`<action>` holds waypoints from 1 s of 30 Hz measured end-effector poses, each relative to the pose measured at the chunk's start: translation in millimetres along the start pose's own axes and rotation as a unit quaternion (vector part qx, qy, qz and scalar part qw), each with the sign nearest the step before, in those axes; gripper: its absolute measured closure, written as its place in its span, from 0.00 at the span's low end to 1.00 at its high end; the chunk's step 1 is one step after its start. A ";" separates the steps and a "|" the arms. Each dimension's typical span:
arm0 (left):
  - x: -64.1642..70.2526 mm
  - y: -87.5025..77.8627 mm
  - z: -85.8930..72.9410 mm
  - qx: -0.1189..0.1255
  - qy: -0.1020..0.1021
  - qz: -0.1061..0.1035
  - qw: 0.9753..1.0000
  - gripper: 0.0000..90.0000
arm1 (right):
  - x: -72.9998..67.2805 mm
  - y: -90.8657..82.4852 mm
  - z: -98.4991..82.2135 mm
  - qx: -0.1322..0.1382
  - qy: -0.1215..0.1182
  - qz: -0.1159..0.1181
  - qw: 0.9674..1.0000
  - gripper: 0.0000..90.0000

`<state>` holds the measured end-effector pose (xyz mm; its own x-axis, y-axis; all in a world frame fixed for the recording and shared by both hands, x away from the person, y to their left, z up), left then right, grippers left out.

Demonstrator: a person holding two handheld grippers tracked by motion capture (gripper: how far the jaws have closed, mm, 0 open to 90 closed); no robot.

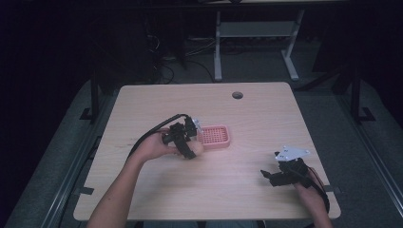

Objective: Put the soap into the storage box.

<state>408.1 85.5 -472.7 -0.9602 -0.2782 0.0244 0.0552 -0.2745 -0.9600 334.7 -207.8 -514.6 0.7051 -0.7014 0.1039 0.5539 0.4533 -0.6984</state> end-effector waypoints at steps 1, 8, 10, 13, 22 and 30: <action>-1.4 0.0 1.9 0.002 0.002 0.002 1.000 0.36 | 0.6 0.0 -0.2 -0.001 -0.002 -0.001 1.000 0.16; -8.8 -1.5 13.6 0.001 0.003 0.000 1.000 0.36 | 0.7 0.4 0.4 0.001 -0.002 -0.001 1.000 0.15; -10.7 -1.4 17.0 -0.001 0.007 0.002 1.000 0.36 | 0.7 0.3 0.3 0.001 -0.001 -0.001 1.000 0.16; -13.7 -1.8 22.7 -0.002 0.010 0.002 1.000 0.36 | 0.9 0.2 0.4 0.002 0.000 -0.001 1.000 0.15; -22.1 -0.9 39.2 0.000 0.014 0.001 1.000 0.36 | 1.9 0.0 0.3 0.002 -0.001 -0.002 1.000 0.16; -30.5 1.1 51.9 0.002 0.012 0.000 1.000 0.36 | 2.5 0.0 0.3 0.003 -0.002 -0.002 1.000 0.16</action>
Point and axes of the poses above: each handheld gripper's, and its own axes: y roughly forward along the jaws, z roughly out of its top, x roughly to its right, the point moved 8 cm from there along y, roughly forward along the jaws, and after that the axes turned 1 degree about z, right-handed, at the moved point
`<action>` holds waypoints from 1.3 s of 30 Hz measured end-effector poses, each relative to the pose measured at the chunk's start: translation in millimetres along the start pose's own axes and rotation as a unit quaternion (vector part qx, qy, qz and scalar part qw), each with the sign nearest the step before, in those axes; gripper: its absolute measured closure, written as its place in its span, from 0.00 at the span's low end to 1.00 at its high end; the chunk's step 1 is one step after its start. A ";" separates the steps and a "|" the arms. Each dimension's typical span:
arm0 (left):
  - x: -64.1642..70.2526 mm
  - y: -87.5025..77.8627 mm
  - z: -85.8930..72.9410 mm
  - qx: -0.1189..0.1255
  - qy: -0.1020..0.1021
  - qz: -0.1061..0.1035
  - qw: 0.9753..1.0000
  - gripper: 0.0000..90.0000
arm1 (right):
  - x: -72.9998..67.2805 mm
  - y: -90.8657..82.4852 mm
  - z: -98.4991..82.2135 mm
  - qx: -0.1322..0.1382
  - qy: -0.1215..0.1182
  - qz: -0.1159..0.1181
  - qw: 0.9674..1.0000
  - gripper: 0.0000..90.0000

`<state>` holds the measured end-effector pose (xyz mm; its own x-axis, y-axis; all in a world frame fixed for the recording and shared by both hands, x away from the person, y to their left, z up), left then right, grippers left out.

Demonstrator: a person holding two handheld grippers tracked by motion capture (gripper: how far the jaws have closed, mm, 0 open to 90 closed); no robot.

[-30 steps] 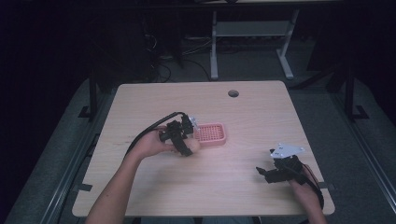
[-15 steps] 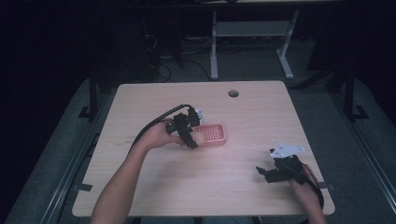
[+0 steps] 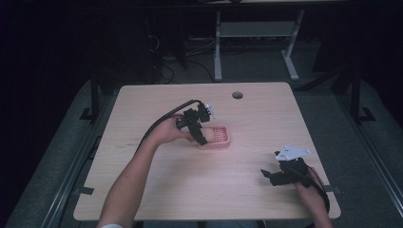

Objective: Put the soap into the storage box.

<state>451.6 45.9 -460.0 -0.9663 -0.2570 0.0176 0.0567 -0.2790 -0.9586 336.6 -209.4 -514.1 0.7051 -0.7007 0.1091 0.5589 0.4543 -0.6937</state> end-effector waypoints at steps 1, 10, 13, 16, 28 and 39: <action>-1.4 0.9 2.0 0.000 0.001 0.003 1.000 0.36 | 0.0 0.0 0.0 0.000 0.000 0.000 1.000 0.16; -10.8 5.8 15.9 -0.004 -0.002 -0.003 1.000 0.36 | -0.7 -0.4 0.3 0.004 0.011 0.002 1.000 0.16; -12.5 7.8 19.2 -0.006 -0.002 -0.002 1.000 0.36 | -0.8 -0.3 0.2 0.004 0.012 0.002 1.000 0.15; -15.1 10.7 22.3 -0.001 -0.007 -0.003 1.000 0.36 | -1.0 -0.3 0.3 0.004 0.012 0.003 1.000 0.16; -20.7 27.8 24.7 -0.008 -0.016 -0.015 1.000 0.36 | 0.3 -0.2 -0.5 0.002 0.008 0.002 1.000 0.15; -21.8 37.0 26.6 -0.014 -0.017 -0.015 1.000 0.36 | -0.1 0.1 -0.5 0.001 0.008 0.004 1.000 0.15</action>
Point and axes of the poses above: each handheld gripper's, and its own axes: y roughly forward along the jaws, z roughly out of its top, x roughly to its right, the point moved 8 cm from there along y, roughly forward along the jaws, and after that the axes turned 1 degree about z, right-handed, at the moved point
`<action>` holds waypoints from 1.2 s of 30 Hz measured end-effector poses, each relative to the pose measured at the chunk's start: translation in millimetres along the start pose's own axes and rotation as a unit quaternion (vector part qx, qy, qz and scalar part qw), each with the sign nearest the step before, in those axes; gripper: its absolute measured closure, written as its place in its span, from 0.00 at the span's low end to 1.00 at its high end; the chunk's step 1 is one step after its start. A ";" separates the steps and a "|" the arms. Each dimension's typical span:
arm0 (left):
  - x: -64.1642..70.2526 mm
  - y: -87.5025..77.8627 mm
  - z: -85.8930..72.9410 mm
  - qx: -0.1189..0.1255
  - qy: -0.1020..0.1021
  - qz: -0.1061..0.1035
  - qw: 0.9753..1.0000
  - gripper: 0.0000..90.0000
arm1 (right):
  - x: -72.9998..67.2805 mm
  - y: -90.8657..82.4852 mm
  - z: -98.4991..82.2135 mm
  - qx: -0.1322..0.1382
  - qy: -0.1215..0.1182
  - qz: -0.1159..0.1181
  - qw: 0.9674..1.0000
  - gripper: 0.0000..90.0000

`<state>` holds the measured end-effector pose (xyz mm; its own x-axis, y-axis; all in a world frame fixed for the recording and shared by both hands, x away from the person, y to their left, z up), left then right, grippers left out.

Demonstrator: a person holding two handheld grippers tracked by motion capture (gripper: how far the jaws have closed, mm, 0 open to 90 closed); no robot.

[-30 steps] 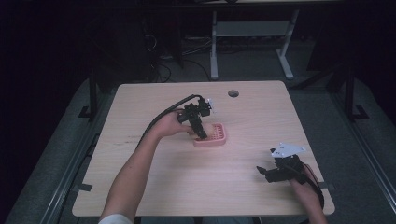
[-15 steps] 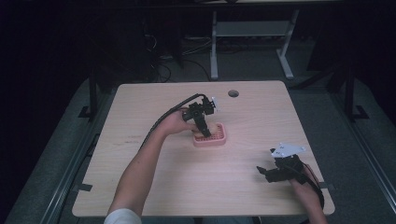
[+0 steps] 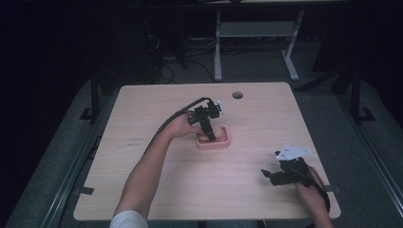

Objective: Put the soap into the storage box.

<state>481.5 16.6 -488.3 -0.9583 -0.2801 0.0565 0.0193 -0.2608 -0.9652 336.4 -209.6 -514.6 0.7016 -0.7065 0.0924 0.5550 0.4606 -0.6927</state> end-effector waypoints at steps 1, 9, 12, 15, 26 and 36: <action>-0.1 0.3 0.0 -0.001 0.000 0.001 1.000 0.36 | -0.1 0.1 0.0 0.000 0.000 0.000 1.000 0.16; 0.0 3.6 1.0 -0.004 0.001 0.003 1.000 0.36 | -0.1 0.1 -0.1 -0.001 -0.001 0.002 1.000 0.16; 0.1 5.8 0.1 -0.010 0.000 0.005 1.000 0.35 | -0.2 0.2 -0.2 -0.001 -0.001 0.003 1.000 0.16; 0.1 6.2 0.2 -0.010 0.000 0.004 1.000 0.35 | -0.1 0.0 -0.1 -0.001 0.000 0.001 1.000 0.15; 0.4 6.6 1.1 -0.010 0.002 0.008 1.000 0.35 | 0.9 -0.5 0.6 0.003 -0.001 0.000 1.000 0.15; 1.6 2.3 0.7 -0.006 0.004 0.013 1.000 0.30 | 0.8 0.1 0.4 0.000 -0.003 0.000 1.000 0.15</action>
Point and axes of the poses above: each handheld gripper's, and its own axes: y roughly forward along the jaws, z roughly out of its top, x roughly to its right, the point moved 8 cm from there along y, roughly forward along the jaws, and after that the axes turned 1 degree about z, right-handed, at the moved point
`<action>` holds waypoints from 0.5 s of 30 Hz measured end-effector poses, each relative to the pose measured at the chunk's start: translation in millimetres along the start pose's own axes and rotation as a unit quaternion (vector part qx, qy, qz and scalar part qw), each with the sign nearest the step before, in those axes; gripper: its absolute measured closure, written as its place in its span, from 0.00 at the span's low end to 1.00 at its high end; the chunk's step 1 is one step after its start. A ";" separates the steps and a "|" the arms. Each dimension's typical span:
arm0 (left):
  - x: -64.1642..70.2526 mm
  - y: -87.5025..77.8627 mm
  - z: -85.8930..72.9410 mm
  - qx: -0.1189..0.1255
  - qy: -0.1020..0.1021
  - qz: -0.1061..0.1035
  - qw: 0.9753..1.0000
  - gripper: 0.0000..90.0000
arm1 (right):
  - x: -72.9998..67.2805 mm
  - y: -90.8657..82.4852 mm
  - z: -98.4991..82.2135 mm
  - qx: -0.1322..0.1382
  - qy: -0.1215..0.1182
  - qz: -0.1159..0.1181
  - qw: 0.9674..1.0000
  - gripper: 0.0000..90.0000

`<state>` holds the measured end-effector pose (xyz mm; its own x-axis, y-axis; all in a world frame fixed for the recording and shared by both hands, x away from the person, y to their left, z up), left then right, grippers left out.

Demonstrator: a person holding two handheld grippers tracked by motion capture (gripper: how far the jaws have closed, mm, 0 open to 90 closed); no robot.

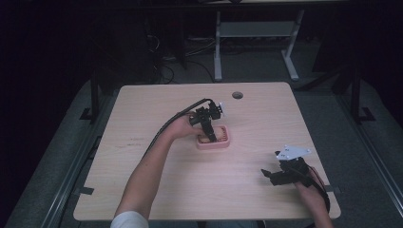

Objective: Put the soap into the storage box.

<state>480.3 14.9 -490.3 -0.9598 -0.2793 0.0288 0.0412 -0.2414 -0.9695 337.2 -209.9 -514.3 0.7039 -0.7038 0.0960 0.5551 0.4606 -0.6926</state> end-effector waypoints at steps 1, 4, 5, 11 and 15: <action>0.1 -0.5 -0.2 0.000 0.002 0.001 1.000 0.30 | 0.0 0.1 0.1 0.000 0.000 0.000 1.000 0.15; 1.9 -3.3 -1.6 0.003 0.000 0.003 1.000 0.29 | 0.3 -0.3 -0.2 -0.002 -0.001 0.000 1.000 0.16; 2.0 -4.1 -2.3 0.004 0.002 0.003 1.000 0.29 | 0.7 -0.4 -0.3 -0.002 -0.001 -0.001 1.000 0.15; 6.1 -12.4 -8.6 0.023 0.001 0.008 1.000 0.29 | -0.8 -0.1 0.3 -0.001 0.007 0.000 1.000 0.16; 8.7 -17.6 -13.0 0.021 0.004 0.011 1.000 0.29 | -1.7 0.8 1.1 -0.002 0.006 -0.001 1.000 0.15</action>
<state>467.5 28.8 -476.1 -0.9609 -0.2768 0.0051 0.0736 -0.2734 -0.9591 337.0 -207.7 -514.2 0.6980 -0.7105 0.0891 0.5546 0.4577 -0.6949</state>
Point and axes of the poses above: each handheld gripper's, and its own axes: y roughly forward along the jaws, z roughly out of its top, x roughly to its right, the point moved 8 cm from there along y, roughly forward along the jaws, and after that the axes turned 1 degree about z, right-handed, at the moved point
